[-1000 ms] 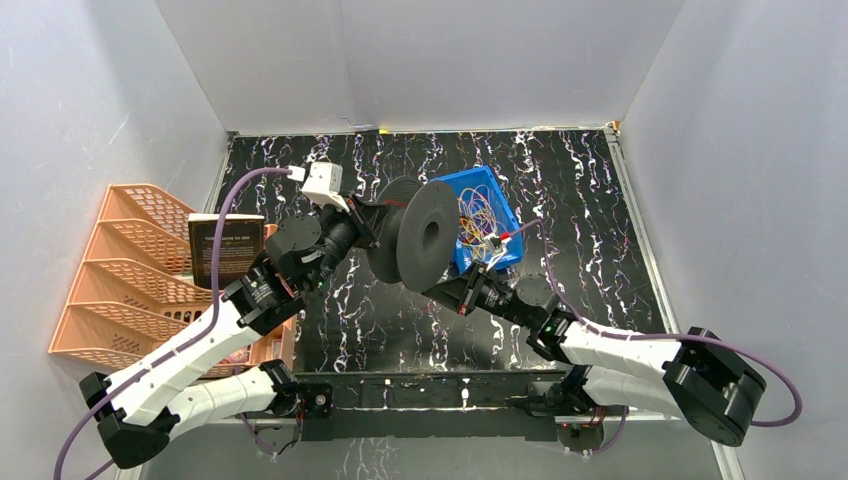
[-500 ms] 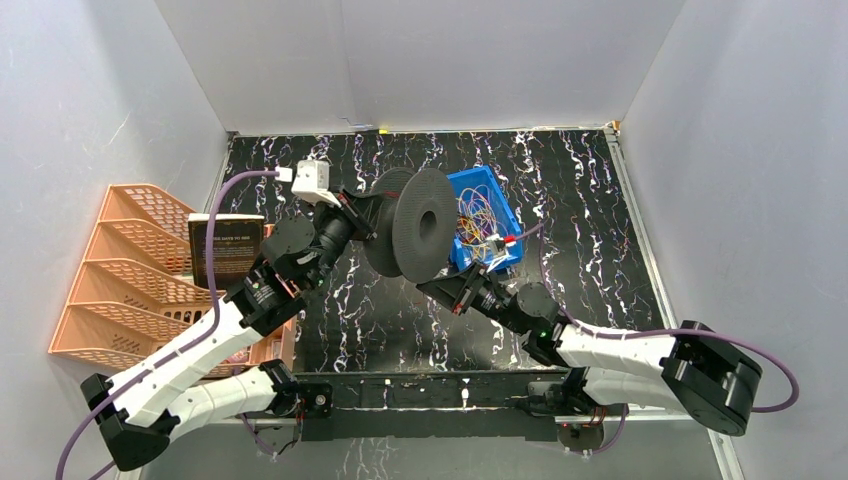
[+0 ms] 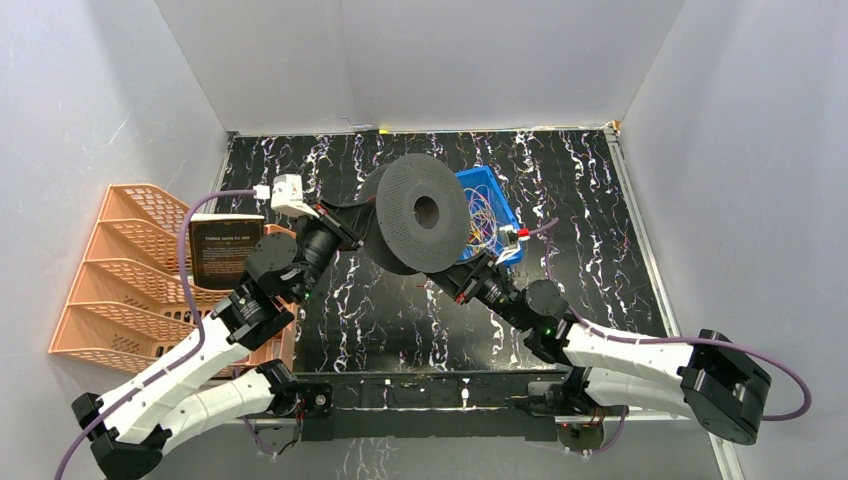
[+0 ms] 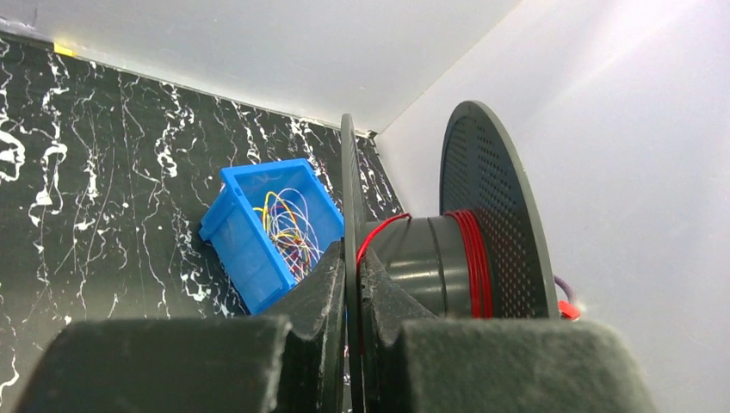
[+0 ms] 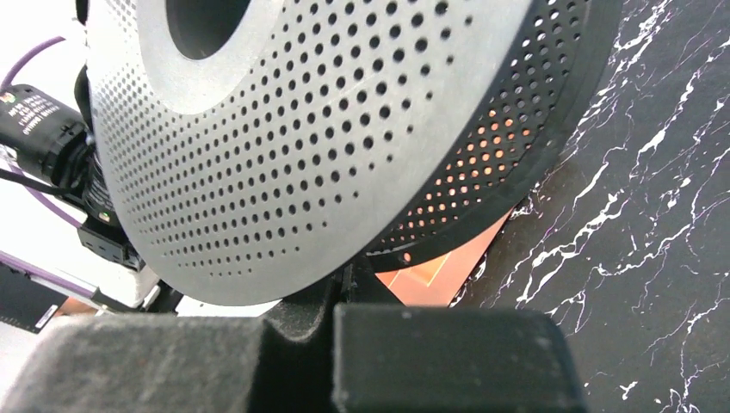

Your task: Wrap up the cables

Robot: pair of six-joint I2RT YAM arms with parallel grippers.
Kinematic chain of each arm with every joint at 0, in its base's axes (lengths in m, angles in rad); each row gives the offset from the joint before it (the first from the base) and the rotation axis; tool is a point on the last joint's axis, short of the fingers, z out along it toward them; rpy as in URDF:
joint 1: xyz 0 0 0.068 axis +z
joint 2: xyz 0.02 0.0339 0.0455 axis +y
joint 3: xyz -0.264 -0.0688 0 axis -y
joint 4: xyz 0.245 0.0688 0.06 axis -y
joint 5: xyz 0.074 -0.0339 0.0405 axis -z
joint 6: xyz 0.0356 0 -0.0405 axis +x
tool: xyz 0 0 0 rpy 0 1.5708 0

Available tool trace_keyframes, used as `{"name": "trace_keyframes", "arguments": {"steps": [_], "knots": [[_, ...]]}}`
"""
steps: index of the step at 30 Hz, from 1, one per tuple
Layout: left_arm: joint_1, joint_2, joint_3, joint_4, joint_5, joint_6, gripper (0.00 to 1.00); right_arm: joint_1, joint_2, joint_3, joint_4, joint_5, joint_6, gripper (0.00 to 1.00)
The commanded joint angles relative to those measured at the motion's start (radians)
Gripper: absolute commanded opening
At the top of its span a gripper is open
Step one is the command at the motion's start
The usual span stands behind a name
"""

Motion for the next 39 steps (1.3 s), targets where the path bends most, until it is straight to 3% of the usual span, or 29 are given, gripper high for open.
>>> {"name": "trace_keyframes", "arguments": {"steps": [1,18,28,39], "knots": [[-0.028,0.003,-0.071,-0.084,0.228,-0.021,0.0,0.0,-0.034,0.117,0.169,0.022,-0.016,0.0],[-0.036,0.055,-0.265,0.087,0.439,-0.043,0.0,-0.001,-0.036,0.176,0.183,0.071,0.046,0.0],[-0.079,0.052,-0.36,0.096,0.437,-0.099,0.0,-0.001,0.028,0.164,0.17,0.223,0.127,0.0],[-0.089,0.023,-0.389,0.076,0.396,-0.143,0.0,-0.001,0.077,0.167,0.147,0.242,0.165,0.0]]}}
